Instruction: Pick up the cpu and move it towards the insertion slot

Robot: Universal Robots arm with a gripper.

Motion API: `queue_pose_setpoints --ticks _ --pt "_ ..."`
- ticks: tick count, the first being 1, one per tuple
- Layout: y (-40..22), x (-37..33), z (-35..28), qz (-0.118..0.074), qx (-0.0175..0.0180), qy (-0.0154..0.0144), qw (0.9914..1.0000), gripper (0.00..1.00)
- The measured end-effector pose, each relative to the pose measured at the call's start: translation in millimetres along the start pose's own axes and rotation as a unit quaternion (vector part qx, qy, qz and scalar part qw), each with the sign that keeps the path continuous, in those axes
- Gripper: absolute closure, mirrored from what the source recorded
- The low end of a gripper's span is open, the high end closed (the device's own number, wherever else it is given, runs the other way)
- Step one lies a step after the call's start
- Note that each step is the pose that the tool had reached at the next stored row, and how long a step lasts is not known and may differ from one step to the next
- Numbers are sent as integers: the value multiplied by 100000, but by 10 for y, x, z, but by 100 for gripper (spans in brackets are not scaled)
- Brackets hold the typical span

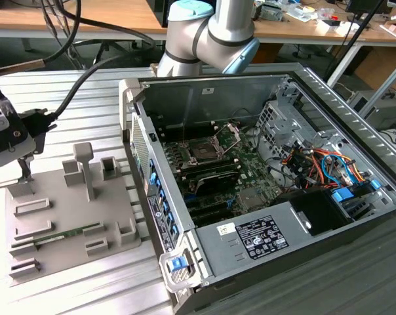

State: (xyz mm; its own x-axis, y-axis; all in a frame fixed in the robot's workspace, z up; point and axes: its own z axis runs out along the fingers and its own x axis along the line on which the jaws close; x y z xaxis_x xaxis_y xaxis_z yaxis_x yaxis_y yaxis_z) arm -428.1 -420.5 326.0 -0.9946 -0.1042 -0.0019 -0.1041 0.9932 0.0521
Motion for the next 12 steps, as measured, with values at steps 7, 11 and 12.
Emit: queue_pose_setpoints --ticks 7,11,12 --pt "6 0 -114 -1 -1 2 100000 45" --pt "10 0 -185 -2 -1 0 100000 45" --pt "10 0 -197 0 -4 -3 100000 45"
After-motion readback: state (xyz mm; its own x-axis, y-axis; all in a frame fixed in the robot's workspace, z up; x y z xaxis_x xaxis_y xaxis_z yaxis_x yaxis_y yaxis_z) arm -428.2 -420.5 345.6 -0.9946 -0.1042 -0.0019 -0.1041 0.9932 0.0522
